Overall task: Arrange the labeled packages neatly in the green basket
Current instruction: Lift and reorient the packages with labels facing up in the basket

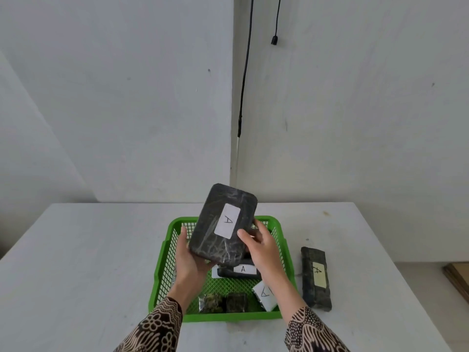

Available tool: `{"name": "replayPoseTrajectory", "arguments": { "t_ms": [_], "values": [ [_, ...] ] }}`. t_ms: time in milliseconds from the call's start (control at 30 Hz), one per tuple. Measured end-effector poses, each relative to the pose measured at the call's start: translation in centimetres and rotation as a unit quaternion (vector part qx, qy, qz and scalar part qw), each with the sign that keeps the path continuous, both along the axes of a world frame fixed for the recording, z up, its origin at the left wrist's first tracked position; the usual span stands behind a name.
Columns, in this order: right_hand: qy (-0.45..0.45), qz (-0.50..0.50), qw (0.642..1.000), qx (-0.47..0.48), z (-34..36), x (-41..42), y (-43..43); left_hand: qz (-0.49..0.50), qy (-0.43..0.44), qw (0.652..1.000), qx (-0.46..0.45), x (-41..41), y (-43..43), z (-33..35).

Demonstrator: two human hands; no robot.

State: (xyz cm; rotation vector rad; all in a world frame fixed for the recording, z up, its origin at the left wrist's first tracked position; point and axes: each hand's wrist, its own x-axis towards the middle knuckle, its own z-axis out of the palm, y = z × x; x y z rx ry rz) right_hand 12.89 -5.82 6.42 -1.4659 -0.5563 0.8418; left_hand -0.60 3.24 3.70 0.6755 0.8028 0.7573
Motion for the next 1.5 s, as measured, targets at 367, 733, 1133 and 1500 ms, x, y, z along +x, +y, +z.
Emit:
{"name": "replayPoseTrajectory", "arguments": {
  "t_ms": [367,733,1133,1500],
  "values": [
    [0.022,0.008,0.999,-0.037,-0.6,-1.5,-0.2,-0.015,0.053,0.997,0.055,-0.4,-0.5,-1.2],
    [0.049,-0.03,0.997,-0.054,-2.5,-1.7,-0.8,-0.249,0.635,0.678,0.274,-4.4,-1.0,-4.7],
    [0.099,-0.101,0.989,-0.038,-2.5,-1.3,-1.5,-0.188,0.617,0.677,0.355,-5.0,-1.0,-5.1],
    [0.128,-0.016,0.976,-0.173,-4.0,-5.6,0.3,0.123,0.32,0.887,0.308,-5.5,1.0,-0.9]
  ]
}}
